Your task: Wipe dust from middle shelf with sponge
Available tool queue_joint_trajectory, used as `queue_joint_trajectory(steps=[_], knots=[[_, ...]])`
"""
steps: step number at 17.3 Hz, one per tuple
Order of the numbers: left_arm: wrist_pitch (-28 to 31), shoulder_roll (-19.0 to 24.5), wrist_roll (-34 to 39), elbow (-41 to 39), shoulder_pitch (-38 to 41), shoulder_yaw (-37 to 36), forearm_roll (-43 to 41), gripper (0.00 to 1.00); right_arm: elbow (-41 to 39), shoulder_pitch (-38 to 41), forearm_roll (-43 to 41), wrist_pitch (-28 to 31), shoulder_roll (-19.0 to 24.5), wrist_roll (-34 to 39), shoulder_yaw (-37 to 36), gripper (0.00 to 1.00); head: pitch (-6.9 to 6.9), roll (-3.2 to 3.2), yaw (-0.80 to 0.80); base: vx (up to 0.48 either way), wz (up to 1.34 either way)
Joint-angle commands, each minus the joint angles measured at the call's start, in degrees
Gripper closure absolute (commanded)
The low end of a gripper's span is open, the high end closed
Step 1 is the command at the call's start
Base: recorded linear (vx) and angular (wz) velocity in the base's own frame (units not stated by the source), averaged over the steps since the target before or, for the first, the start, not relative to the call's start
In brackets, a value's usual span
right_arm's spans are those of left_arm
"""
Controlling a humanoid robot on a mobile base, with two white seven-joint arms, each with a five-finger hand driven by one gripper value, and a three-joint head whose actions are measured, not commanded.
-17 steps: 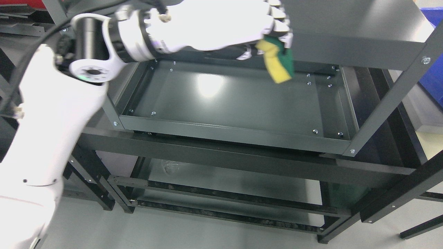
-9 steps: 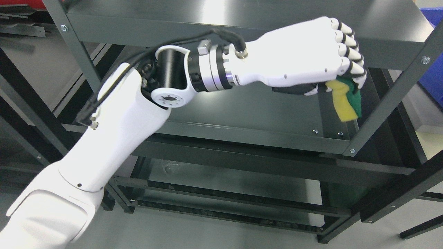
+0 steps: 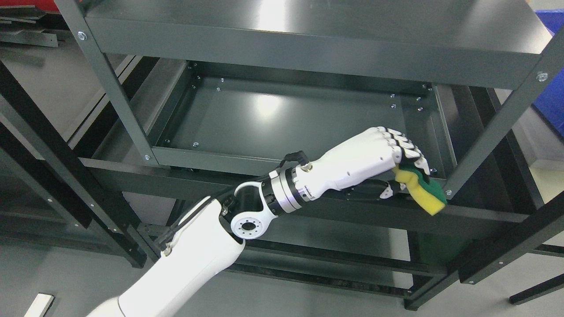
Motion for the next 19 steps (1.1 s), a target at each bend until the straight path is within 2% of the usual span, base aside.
queue_joint_trajectory(steps=[1,4,7,10,14,19], knots=[[12.59,-1.45,4.32,-1.69,9.84,21.62,13.85,1.00,-1.00,0.03,0.00,-0.02,-1.00,-0.04,-0.01,0.00,0.00,0.00,0.00,0.000,0.00],[19.88,-1.45,3.98,-3.01,10.72,34.80,17.02,1.00,-1.00,0.03,0.00,-0.02,-1.00,-0.04,-0.01,0.00,0.00,0.00,0.00,0.000,0.00],[26.66,-1.45,2.48,-7.39,13.44,43.09,20.45,1.00,-1.00,0.03,0.00,-0.02,-1.00,-0.04,-0.01,0.00,0.00,0.00,0.00,0.000,0.00],[30.10,-1.45,2.13,-12.23,14.41,48.72,22.74,1.00,-1.00,0.03,0.00,-0.02,-1.00,-0.04,-0.01,0.00,0.00,0.00,0.00,0.000,0.00],[30.11,-1.45,-0.60,-17.07,19.33,48.92,23.09,1.00,-1.00,0.03,0.00,-0.02,-1.00,-0.04,-0.01,0.00,0.00,0.00,0.00,0.000,0.00],[25.63,-1.45,-0.60,-17.08,20.48,41.62,23.27,1.00,-1.00,0.03,0.00,-0.02,-1.00,-0.04,-0.01,0.00,0.00,0.00,0.00,0.000,0.00]])
